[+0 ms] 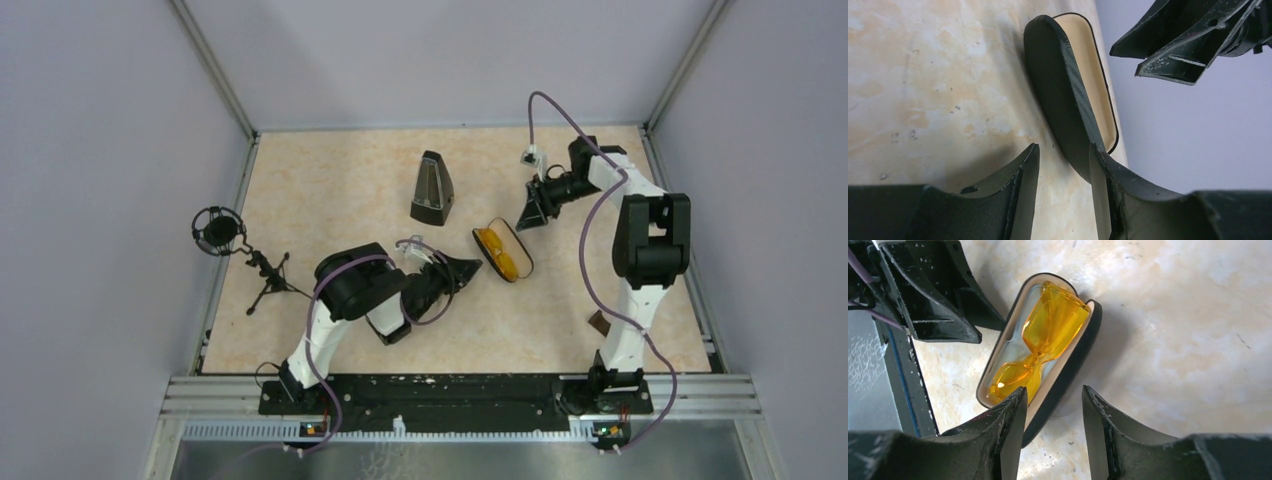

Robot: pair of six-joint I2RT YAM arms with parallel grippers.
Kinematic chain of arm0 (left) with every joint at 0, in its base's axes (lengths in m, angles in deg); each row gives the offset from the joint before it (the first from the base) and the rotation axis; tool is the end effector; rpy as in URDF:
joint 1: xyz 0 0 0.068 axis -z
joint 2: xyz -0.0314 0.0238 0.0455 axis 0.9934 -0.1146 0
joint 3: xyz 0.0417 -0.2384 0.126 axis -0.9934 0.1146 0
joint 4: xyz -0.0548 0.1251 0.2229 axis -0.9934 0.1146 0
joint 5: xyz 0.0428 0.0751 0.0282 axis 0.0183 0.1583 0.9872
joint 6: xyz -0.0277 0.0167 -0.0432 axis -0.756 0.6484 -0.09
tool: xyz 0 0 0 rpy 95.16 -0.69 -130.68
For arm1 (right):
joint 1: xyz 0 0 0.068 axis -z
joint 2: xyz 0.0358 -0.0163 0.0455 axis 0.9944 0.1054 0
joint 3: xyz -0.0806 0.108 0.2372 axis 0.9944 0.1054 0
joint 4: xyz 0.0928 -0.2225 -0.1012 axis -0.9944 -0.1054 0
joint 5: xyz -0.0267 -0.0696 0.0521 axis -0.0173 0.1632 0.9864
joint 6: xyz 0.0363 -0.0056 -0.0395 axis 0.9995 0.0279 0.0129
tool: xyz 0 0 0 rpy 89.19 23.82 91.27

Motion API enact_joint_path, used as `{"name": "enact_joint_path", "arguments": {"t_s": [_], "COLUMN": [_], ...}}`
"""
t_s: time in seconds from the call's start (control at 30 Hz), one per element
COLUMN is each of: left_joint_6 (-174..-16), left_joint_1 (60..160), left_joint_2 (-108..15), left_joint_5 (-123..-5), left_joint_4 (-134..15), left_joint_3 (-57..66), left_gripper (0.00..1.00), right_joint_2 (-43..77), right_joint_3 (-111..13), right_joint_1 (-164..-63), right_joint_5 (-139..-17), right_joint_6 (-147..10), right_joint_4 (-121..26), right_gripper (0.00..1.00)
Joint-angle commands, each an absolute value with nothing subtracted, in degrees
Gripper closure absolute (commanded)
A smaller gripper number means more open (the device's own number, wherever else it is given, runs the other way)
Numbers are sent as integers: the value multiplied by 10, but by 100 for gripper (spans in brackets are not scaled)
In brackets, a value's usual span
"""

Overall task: Organize the sunglasses
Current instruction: Adjust the sunglasses case at the center of the board, then close the sunglasses case at the center of the board.

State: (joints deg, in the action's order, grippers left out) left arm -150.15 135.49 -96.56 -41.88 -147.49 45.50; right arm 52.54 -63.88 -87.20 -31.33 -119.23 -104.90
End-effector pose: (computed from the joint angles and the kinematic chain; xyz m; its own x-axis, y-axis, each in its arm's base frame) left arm 0.2059 -0.2504 0.0742 -0.5870 -0.7019 -0.4034 0.2050 0.3532 -0.9128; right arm 0.3917 0.0512 0.2016 -0.6386 -0.4410 -0.6307 -0.7694 0.3808 0.5129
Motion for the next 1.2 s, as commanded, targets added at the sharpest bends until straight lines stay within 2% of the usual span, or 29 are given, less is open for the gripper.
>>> {"name": "enact_joint_path", "arguments": {"t_s": [0.0, 0.37, 0.57, 0.63, 0.8, 0.97, 1.17], "left_joint_6": [-1516, -1517, -1522, -1523, -1524, -1520, -1517], "left_joint_1": [1350, 1345, 1345, 1345, 1345, 1344, 1342], "left_joint_2": [-1006, -1012, -1018, -1020, -1023, -1021, -1023], "left_joint_5": [-447, -469, -470, -472, -475, -477, -482], "left_joint_4": [-1538, -1541, -1536, -1537, -1534, -1525, -1525], "left_joint_3": [448, 419, 411, 406, 396, 390, 383], "left_gripper": [52, 54, 55, 56, 59, 61, 68], "right_joint_2": [516, 570, 588, 596, 614, 615, 603], "right_joint_3": [-655, -657, -667, -671, -686, -681, -660], "right_joint_1": [-857, -857, -857, -858, -858, -865, -885], "right_joint_5": [-308, -279, -257, -246, -218, -211, -205], "right_joint_6": [-1167, -1207, -1235, -1245, -1286, -1290, -1304], "right_joint_4": [-1009, -1068, -1113, -1128, -1176, -1178, -1186], "right_gripper": [55, 54, 60, 63, 81, 86, 95]}}
